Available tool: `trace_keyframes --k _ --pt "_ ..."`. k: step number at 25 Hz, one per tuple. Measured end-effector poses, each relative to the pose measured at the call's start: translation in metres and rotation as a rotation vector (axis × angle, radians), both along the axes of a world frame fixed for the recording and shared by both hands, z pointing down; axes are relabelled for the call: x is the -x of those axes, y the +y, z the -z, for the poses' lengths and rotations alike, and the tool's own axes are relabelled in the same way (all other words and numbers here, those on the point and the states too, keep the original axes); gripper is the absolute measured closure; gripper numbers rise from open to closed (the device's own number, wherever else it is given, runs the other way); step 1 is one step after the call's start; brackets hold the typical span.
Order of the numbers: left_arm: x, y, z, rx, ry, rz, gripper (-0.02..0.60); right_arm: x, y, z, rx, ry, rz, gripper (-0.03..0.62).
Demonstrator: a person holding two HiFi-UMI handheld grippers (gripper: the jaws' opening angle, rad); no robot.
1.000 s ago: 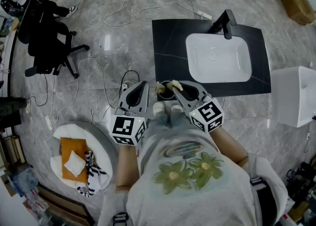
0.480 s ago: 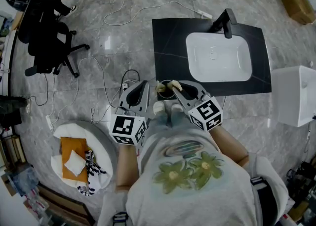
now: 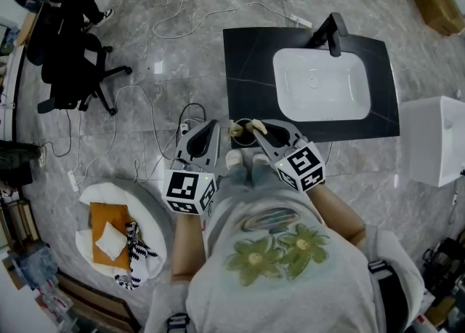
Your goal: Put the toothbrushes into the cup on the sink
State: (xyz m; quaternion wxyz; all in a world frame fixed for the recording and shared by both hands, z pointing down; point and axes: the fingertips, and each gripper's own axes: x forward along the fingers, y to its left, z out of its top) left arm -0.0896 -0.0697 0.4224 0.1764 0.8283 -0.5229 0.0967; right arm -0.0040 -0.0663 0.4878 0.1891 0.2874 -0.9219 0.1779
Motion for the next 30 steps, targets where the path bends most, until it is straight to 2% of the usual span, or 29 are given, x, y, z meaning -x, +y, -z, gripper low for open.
trace_keyframes --k 30 --pt "0.006 0.006 -0.001 0.008 -0.006 0.021 0.563 0.005 0.005 -0.029 0.034 0.058 0.033 0.517"
